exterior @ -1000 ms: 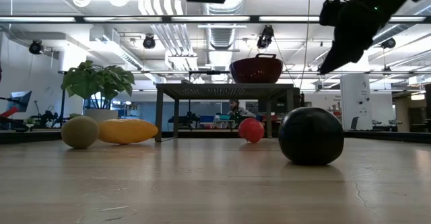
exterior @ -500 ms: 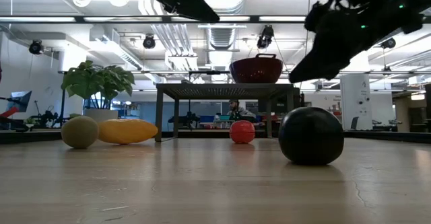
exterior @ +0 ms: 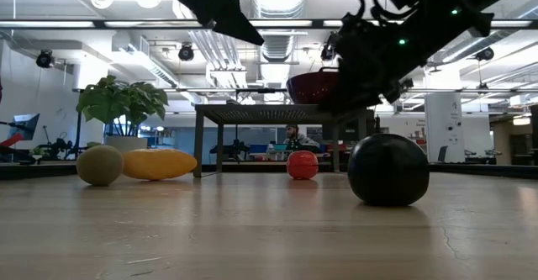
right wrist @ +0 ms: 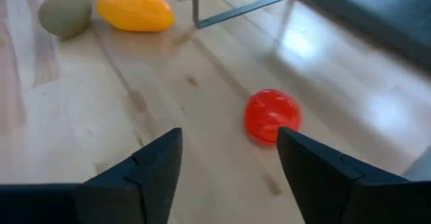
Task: Pick & Place Fruit
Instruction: Put the red tomato into the violet strainer bowl on the shelf
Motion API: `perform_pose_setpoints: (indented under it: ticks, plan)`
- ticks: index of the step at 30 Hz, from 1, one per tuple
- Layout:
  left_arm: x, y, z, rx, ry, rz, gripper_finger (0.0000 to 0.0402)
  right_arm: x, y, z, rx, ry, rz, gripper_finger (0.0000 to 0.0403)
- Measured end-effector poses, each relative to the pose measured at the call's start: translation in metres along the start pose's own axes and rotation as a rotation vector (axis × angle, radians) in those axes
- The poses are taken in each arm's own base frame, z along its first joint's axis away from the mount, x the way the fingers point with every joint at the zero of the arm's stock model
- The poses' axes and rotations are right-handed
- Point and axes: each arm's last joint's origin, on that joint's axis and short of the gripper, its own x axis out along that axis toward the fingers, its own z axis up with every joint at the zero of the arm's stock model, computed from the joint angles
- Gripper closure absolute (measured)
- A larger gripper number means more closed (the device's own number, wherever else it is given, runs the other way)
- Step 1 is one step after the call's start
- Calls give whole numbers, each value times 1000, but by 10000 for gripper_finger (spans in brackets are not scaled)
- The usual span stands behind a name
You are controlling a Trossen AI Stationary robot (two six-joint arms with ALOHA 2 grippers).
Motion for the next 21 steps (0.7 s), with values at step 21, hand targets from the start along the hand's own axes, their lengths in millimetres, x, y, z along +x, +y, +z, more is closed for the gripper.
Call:
perform_pose_setpoints:
  ticks: [21]
  plan:
    - [-55, 32, -29, -114, -54, 119, 175, 68, 4, -3, 139, 70, -161, 4]
